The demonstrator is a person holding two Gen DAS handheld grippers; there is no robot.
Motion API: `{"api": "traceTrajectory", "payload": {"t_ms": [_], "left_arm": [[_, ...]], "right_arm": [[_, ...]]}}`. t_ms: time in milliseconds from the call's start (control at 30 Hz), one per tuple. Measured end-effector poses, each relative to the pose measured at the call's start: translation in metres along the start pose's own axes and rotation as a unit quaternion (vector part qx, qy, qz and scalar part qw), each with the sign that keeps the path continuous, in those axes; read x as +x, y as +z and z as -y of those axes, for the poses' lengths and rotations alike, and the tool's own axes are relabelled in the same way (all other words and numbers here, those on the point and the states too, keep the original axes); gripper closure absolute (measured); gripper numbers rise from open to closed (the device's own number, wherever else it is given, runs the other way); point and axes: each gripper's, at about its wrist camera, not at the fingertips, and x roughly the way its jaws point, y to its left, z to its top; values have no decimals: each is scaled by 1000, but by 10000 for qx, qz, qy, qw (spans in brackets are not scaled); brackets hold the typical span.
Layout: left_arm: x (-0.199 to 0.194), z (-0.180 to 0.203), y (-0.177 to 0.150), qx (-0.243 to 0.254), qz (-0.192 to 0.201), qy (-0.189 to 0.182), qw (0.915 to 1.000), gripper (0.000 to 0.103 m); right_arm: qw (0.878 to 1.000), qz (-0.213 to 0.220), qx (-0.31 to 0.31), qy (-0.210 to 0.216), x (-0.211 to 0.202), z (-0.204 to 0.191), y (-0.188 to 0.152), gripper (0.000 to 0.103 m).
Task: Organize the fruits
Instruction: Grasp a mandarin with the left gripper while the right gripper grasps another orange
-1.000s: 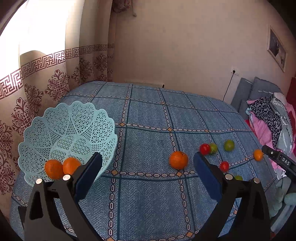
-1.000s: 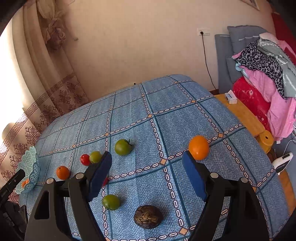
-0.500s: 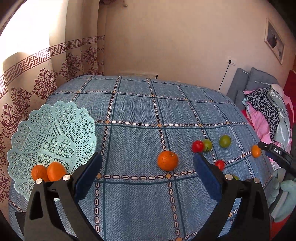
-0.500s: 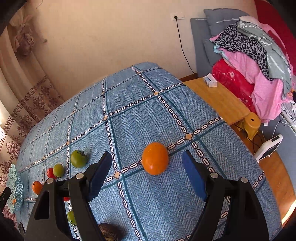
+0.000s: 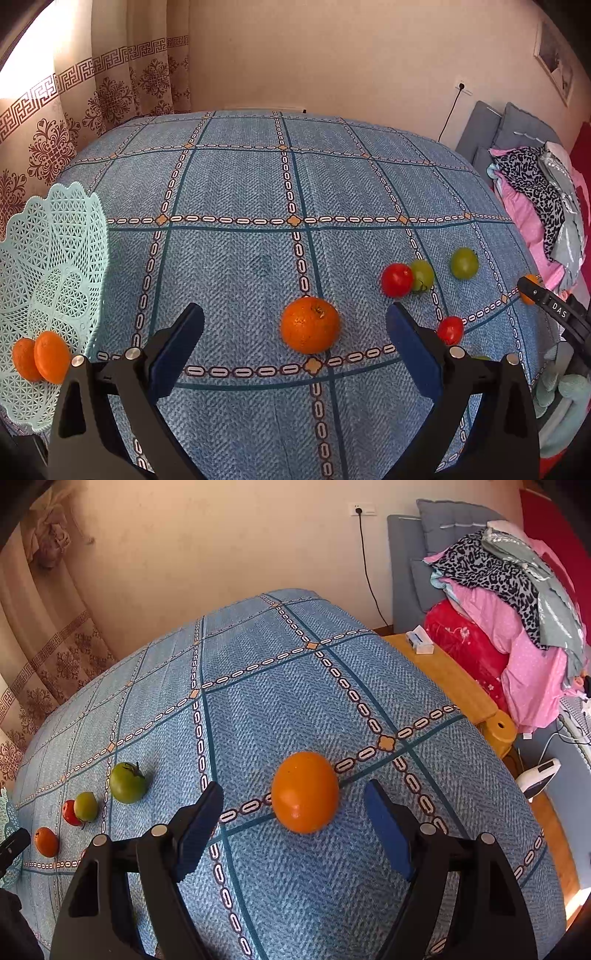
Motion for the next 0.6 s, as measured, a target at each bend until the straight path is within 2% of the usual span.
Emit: {"api": "traceTrajectory", "payload": {"t_ms": [300,600], "left_arm": [[26,5,-4,88,-32,143,9999,5],[37,8,-8,279,-92,109,9995,32]], "right_arm": [[9999,53,-32,82,-1,-2,-2,25],[9996,137,-231,86,-4,-8,-5,25]]}}
